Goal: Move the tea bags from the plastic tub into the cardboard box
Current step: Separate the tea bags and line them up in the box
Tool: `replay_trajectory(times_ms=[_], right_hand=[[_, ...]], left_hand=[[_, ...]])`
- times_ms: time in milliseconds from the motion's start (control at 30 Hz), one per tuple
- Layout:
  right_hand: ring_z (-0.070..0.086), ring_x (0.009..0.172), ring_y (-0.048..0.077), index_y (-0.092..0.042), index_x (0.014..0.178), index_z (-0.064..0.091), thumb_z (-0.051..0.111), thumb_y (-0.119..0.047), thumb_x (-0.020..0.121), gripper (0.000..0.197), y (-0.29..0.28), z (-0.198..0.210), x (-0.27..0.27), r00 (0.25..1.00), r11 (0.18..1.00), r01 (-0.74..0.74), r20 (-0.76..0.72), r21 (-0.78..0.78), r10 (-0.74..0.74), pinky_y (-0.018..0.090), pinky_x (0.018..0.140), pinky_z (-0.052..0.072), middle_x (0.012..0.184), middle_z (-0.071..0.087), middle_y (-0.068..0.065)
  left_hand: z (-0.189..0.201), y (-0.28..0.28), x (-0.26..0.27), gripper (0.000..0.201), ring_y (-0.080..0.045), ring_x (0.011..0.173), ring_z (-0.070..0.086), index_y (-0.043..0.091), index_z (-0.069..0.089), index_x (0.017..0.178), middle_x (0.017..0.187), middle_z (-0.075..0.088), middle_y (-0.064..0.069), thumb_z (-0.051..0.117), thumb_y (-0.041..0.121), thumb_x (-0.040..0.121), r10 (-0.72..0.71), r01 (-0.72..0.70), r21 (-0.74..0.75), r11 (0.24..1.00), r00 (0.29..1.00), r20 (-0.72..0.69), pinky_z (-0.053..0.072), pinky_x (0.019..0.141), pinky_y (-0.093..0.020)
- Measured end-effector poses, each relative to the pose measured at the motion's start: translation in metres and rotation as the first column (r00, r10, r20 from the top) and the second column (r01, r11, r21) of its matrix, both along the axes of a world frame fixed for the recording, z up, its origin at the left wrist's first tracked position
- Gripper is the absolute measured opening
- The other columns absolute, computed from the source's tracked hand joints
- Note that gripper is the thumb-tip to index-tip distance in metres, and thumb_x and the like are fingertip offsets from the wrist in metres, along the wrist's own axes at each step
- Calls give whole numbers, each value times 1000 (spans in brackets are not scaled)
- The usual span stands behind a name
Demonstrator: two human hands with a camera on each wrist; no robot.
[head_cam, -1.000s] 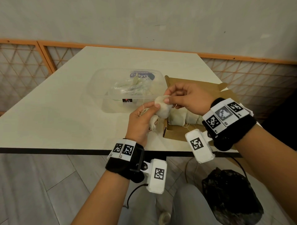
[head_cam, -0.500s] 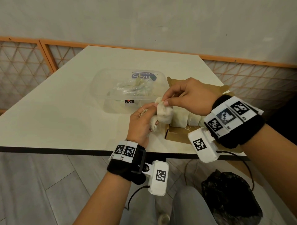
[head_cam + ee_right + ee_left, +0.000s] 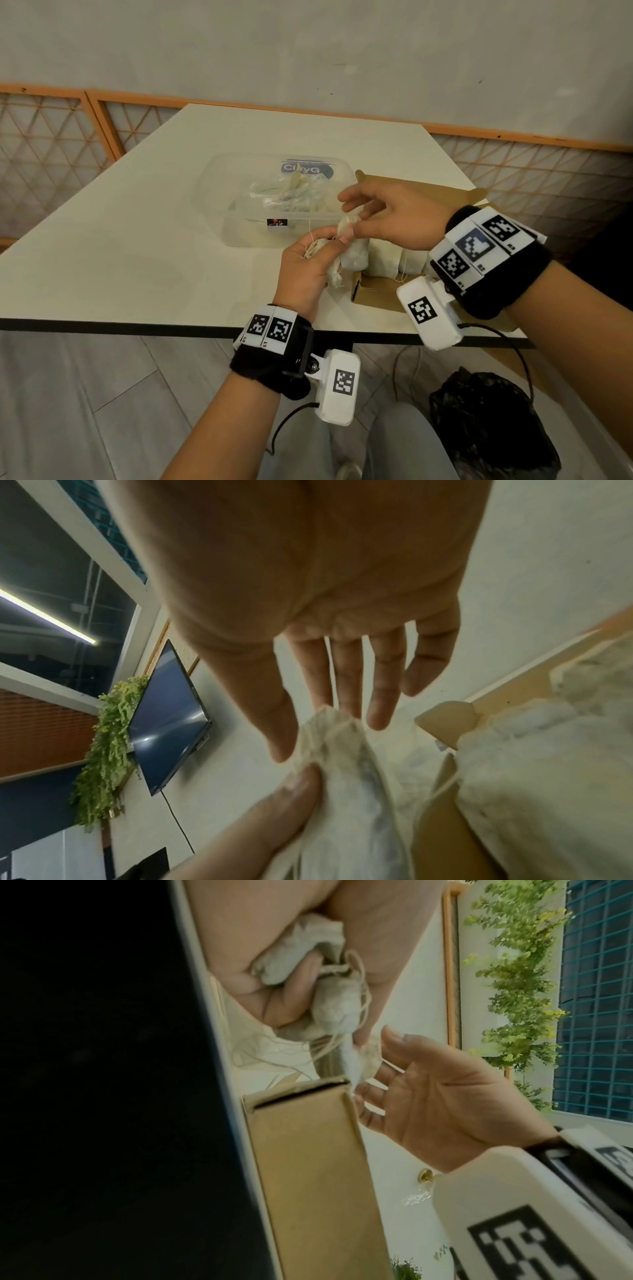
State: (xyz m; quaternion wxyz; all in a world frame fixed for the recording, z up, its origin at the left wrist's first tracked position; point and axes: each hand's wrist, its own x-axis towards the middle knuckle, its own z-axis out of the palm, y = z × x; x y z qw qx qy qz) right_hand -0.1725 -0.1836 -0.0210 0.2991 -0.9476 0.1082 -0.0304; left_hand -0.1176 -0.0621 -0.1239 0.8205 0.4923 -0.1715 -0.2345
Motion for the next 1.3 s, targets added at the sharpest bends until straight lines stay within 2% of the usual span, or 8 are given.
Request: replay_trajectory(times_ms=[133,233,333,433,633,767,1067,1300], right_hand=[[60,84,11,-16,94,71,69,-17,81,13,-5,12,3,999,999,-36,-8,-20,36,25,86,47,88,67,-2],[59,83,10,-17,87,72,70,-18,80,8,-11,17,2,1000,997,0,1,-72,0,23,83,45,81,66,-6],[55,79,10,-21,79,70,71,-20,79,2,-27,20,-5,988,975,149,70,-164,-139,18,69,41,74,61,-11],[55,84,12,-16,84,70,71,-21,80,7,-49,20,-20,964,925,264,50,-273,-260,18,64,39,79,62,-6],[51,81,9,-14,90,71,69,-23,81,13,-83,25,-62,930,901,349,-20,-258,-366,17,63,34,88,62,-2],[54,91,17,-13,92,70,70,-25,81,16,-110,27,-87,889,861,425,-52,-280,-455,27,77,36,88,61,-2],[59,93,24,-12,92,71,70,-30,79,22,-120,27,-111,908,919,322,-199,-228,-368,37,93,43,99,69,11],[51,72,5,-14,91,70,68,-22,82,12,-116,6,-89,906,909,190,-290,-371,-308,15,63,36,72,57,-14]], left_hand=[[1,0,0,6,-22,78,61,12,68,89,84,68,-9,65,8,85,-5,5,10,1000,1000,-14,51,65,-29],[1,1,0,7,-19,78,62,16,69,87,87,69,-6,63,13,88,37,-37,-4,999,999,-17,51,69,-30],[4,3,1,9,-9,51,53,14,65,92,83,66,-1,58,19,92,89,-96,-61,994,990,-105,43,43,-16],[4,5,3,13,-3,44,50,15,62,89,78,64,2,55,24,94,103,-121,-86,989,977,-188,35,34,-13],[0,6,9,20,-2,44,50,20,62,81,74,62,4,52,30,96,84,-117,-134,984,969,-232,30,31,-11],[-3,6,15,20,0,44,49,22,58,80,70,60,6,52,33,95,95,-144,-161,976,955,-280,28,29,-13],[-4,3,15,23,0,44,46,23,54,79,65,57,9,47,34,97,61,-117,-194,974,961,-270,26,30,-13],[-3,2,15,27,0,42,43,25,55,75,66,54,10,45,36,98,56,-108,-189,976,964,-259,23,29,-13]])
